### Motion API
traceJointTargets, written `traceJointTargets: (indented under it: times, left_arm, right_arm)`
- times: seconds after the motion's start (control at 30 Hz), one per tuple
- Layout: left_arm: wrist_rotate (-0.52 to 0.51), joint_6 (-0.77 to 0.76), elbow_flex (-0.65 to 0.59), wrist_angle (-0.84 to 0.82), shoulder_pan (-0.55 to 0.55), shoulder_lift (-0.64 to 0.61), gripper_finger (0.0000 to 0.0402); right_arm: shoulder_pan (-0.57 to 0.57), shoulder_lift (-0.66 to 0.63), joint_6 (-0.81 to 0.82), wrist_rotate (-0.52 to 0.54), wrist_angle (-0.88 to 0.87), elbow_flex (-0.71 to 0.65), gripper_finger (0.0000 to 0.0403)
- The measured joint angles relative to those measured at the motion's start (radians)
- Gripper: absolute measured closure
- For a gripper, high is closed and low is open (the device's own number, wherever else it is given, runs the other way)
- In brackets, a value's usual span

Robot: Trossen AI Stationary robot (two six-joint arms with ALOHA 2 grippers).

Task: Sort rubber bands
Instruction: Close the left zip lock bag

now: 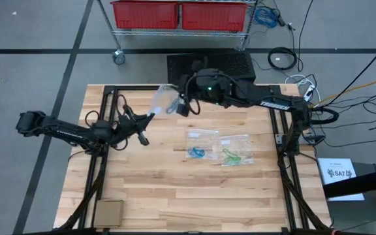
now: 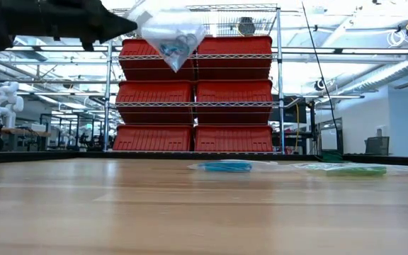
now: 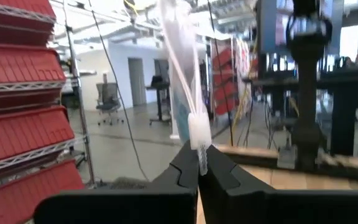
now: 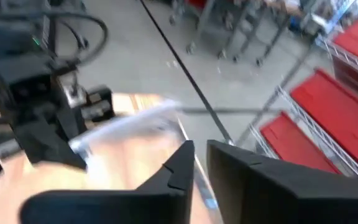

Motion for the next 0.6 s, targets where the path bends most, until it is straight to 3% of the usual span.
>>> traceJointTargets:
  times: [0.17, 0.33, 0.5, 0.6]
  left_arm:
    - [0.013, -0.005, 0.0, -0.149, 0.0, -0.005, 0.04]
    - [0.087, -0.052, 0.0, -0.345, 0.0, -0.005, 0.04]
    - [0.24, -0.066, 0.0, -0.492, 0.0, -0.004, 0.0401]
    - [0.279, -0.087, 0.0, -0.546, 0.0, -0.004, 0.0401]
  right_arm:
    - [0.004, -0.045, 0.051, 0.009, -0.198, 0.001, 0.0307]
    - [0.016, -0.017, 0.093, -0.14, -0.354, 0.001, 0.0274]
    - [0.064, 0.077, 0.047, -0.219, -0.33, 0.001, 0.0272]
    - [0.095, 0.153, -0.003, -0.229, -0.251, 0.001, 0.0274]
